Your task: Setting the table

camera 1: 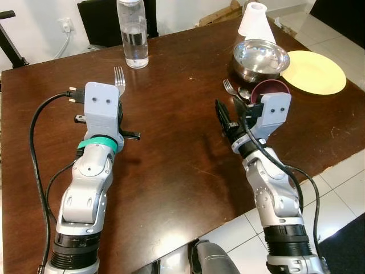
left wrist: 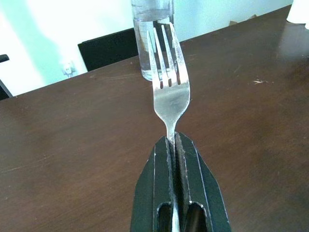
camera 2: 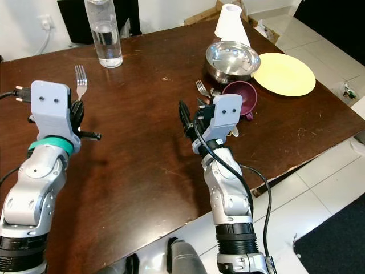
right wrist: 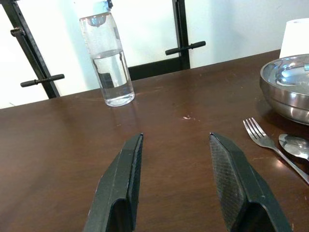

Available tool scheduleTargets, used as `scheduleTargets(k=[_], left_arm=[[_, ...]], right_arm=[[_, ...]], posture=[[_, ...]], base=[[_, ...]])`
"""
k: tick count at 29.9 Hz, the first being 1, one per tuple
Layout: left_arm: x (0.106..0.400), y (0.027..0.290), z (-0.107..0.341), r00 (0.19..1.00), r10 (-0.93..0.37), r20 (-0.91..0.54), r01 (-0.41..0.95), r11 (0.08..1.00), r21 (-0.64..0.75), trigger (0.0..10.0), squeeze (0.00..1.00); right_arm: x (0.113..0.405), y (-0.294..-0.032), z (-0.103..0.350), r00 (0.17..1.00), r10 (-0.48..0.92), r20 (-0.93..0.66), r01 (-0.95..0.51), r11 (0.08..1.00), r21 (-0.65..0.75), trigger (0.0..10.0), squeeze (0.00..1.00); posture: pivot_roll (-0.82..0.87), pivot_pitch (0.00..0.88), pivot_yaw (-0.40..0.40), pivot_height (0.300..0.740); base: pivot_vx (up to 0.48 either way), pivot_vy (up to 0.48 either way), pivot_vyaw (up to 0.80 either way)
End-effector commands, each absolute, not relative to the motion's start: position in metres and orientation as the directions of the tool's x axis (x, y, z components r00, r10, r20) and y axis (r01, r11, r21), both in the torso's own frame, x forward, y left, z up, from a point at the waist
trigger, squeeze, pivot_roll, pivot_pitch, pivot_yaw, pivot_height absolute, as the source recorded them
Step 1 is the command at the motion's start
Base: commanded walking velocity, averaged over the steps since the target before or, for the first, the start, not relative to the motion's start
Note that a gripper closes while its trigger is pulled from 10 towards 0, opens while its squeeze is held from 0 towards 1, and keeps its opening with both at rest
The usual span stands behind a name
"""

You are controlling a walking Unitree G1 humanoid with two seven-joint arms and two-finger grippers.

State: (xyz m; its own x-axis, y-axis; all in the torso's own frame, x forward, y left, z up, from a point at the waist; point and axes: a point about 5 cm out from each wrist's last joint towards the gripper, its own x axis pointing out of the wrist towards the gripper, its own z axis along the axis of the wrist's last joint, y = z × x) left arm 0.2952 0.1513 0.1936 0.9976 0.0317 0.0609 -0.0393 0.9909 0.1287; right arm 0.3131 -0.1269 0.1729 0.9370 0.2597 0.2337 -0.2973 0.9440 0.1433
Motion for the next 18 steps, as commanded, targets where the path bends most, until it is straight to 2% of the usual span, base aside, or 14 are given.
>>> scheduleTargets(k=[1, 6, 18], left_arm=[[0.296, 0.1515, 0.1902, 0.998, 0.036, 0.043, -0.041, 0.992, 0.122, 10.0, 0.0], [0.296, 0.1521, 0.1878, 0.999, 0.036, 0.037, -0.041, 0.99, 0.133, 10.0, 0.0], [0.2941, 0.1559, 0.1857, 0.998, 0.044, 0.039, -0.049, 0.987, 0.156, 10.0, 0.0]], right_arm=[[0.3115, -0.126, 0.1707, 0.939, 0.26, 0.224, -0.298, 0.941, 0.158, 10.0, 0.0], [0.3116, -0.125, 0.17, 0.938, 0.268, 0.22, -0.305, 0.939, 0.157, 10.0, 0.0], [0.3119, -0.1237, 0.1693, 0.936, 0.278, 0.216, -0.315, 0.936, 0.16, 10.0, 0.0]], posture=[[-0.09, 0.068, 0.018, 0.74], [-0.09, 0.062, 0.019, 0.74], [-0.09, 0.055, 0.02, 0.74]], base=[[0.0, 0.0, 0.0], [0.0, 0.0, 0.0], [-0.333, 0.0, 0.0]])
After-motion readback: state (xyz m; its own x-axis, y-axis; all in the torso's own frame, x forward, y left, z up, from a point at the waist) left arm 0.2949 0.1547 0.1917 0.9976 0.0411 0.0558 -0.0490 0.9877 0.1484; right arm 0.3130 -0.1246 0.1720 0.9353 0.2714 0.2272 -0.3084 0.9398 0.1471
